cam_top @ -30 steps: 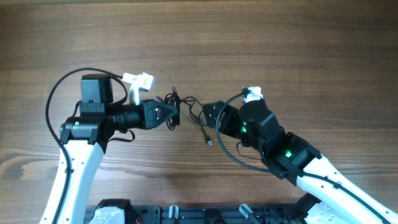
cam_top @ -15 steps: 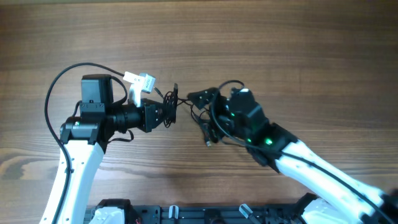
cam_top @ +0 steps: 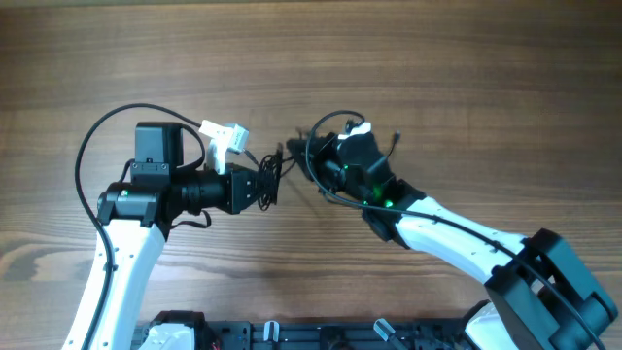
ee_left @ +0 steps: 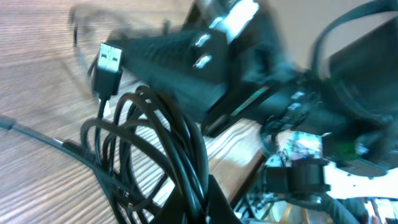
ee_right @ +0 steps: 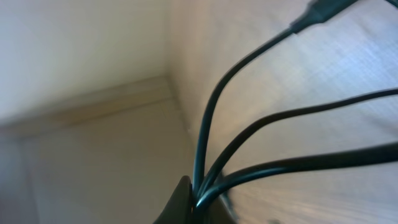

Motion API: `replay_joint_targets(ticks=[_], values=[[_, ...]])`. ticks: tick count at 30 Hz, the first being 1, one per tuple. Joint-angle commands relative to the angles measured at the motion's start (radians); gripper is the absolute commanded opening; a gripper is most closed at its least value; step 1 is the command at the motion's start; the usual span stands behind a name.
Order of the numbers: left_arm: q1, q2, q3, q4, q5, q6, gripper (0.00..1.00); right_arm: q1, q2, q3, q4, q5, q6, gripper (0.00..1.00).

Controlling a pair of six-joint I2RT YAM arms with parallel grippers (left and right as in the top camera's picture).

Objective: Untangle cables

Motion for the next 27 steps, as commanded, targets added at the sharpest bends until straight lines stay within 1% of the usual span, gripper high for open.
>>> replay_joint_targets(ticks=[1, 3, 5, 6, 7, 8, 9, 10, 11, 12, 13, 14, 15, 17, 20, 21, 22, 26, 27], values=[[-0.005, -0.007, 0.006, -0.051, -0.164, 0.019, 0.04, -0.035, -0.058, 0.006, 0.152, -0.06, -0.317, 0.05], [-0.005, -0.007, 0.006, -0.072, -0.188, 0.014, 0.04, -0.049, -0.092, 0.006, 0.225, -0.116, -0.415, 0.05], [-0.005, -0.007, 0.005, -0.068, -0.214, -0.022, 0.04, -0.052, -0.127, 0.006, 0.217, -0.162, -0.483, 0.05], [-0.005, -0.007, 0.005, -0.06, -0.244, -0.059, 0.04, -0.052, -0.143, 0.006, 0.2, -0.192, -0.523, 0.05], [-0.004, -0.007, 0.005, -0.043, -0.31, -0.139, 0.04, -0.052, -0.166, 0.006, 0.156, -0.237, -0.579, 0.05], [-0.002, -0.007, 0.005, -0.026, -0.39, -0.245, 0.04, -0.052, -0.185, 0.006, 0.106, -0.263, -0.624, 0.04], [0.001, -0.007, 0.005, -0.015, -0.451, -0.329, 0.04, -0.052, -0.203, 0.006, 0.058, -0.271, -0.652, 0.04], [0.005, -0.007, 0.005, -0.003, -0.521, -0.425, 0.07, -0.052, -0.22, 0.006, 0.003, -0.269, -0.672, 0.05], [0.009, -0.007, 0.005, 0.006, -0.564, -0.49, 0.13, -0.052, -0.24, 0.006, -0.055, -0.263, -0.698, 0.05], [0.015, -0.007, 0.005, 0.017, -0.596, -0.554, 0.23, -0.052, -0.265, 0.006, -0.129, -0.248, -0.741, 0.05], [0.021, -0.007, 0.005, 0.026, -0.602, -0.589, 0.31, -0.052, -0.286, 0.006, -0.187, -0.231, -0.765, 0.04], [0.027, -0.007, 0.005, 0.039, -0.6, -0.618, 0.46, -0.052, -0.313, 0.006, -0.257, -0.203, -0.782, 0.04], [0.027, -0.007, 0.005, 0.05, -0.597, -0.64, 0.71, -0.052, -0.346, 0.006, -0.333, -0.171, -0.801, 0.05], [0.027, -0.007, 0.005, 0.053, -0.573, -0.64, 0.85, -0.052, -0.38, 0.006, -0.392, -0.147, -0.826, 0.05], [0.026, -0.007, 0.005, 0.053, -0.488, -0.631, 0.98, -0.052, -0.412, 0.006, -0.439, -0.106, -0.851, 0.05], [0.026, -0.007, 0.005, 0.053, -0.454, -0.625, 1.0, -0.052, -0.414, 0.006, -0.439, -0.104, -0.851, 0.05], [0.026, -0.007, 0.005, 0.054, -0.412, -0.594, 1.0, -0.052, -0.414, 0.006, -0.439, -0.104, -0.851, 0.05], [0.02, -0.007, 0.005, 0.045, -0.24, -0.395, 1.0, -0.052, -0.414, 0.006, -0.439, -0.104, -0.863, 0.05], [0.016, -0.007, 0.005, 0.041, -0.236, -0.396, 1.0, -0.052, -0.414, 0.006, -0.436, -0.105, -0.881, 0.05]])
